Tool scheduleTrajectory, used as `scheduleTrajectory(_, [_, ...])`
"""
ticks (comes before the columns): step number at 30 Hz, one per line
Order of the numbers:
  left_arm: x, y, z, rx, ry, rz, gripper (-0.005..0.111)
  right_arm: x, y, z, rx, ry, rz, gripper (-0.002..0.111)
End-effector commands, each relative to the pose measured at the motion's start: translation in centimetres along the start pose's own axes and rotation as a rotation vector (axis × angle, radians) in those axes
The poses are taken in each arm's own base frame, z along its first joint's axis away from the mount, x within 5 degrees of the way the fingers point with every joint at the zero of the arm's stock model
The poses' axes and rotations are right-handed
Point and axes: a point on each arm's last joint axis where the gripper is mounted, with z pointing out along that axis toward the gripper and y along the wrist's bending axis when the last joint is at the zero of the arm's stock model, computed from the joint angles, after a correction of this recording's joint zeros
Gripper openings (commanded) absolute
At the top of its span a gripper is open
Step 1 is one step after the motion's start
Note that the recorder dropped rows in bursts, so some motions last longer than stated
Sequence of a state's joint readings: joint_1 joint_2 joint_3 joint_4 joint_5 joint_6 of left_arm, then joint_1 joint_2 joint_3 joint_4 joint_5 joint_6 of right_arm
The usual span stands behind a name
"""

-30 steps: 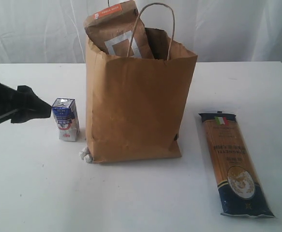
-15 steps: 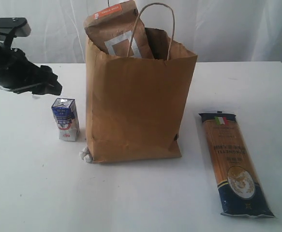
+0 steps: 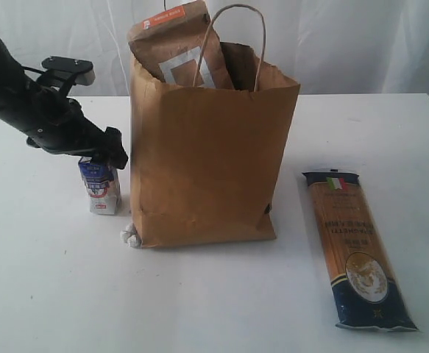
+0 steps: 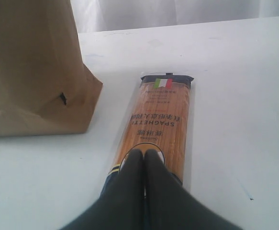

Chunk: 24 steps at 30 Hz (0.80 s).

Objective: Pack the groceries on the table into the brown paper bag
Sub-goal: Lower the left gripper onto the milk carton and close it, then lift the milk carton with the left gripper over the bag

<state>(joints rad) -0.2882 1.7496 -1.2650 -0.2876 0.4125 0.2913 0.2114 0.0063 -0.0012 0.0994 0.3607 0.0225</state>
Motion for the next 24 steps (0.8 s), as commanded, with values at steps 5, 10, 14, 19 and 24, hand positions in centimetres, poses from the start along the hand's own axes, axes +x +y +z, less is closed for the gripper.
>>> scheduleTrajectory(5, [0.7, 0.4, 2.4, -0.012, 0.054, 0.021, 0.078, -0.1, 0.0, 0.0, 0.004, -0.020, 0.002, 0.000])
scheduleTrajectory(10, [0.7, 0.8, 3.2, -0.036, 0.043, 0.037, 0.052, -0.1, 0.0, 0.0, 0.004, -0.020, 0.002, 0.000])
scheduleTrajectory(14, [0.5, 0.9, 3.1, -0.048, 0.030, 0.043, 0.029, -0.1, 0.0, 0.0, 0.004, -0.020, 0.002, 0.000])
scheduleTrajectory(19, [0.1, 0.3, 0.4, -0.046, 0.022, 0.073, 0.000, -0.1, 0.0, 0.0, 0.004, -0.020, 0.002, 0.000])
scheduleTrajectory(24, [-1.3, -0.5, -5.5, -0.080, -0.121, 0.112, 0.000, -0.1, 0.0, 0.0, 0.004, -0.020, 0.002, 0.000])
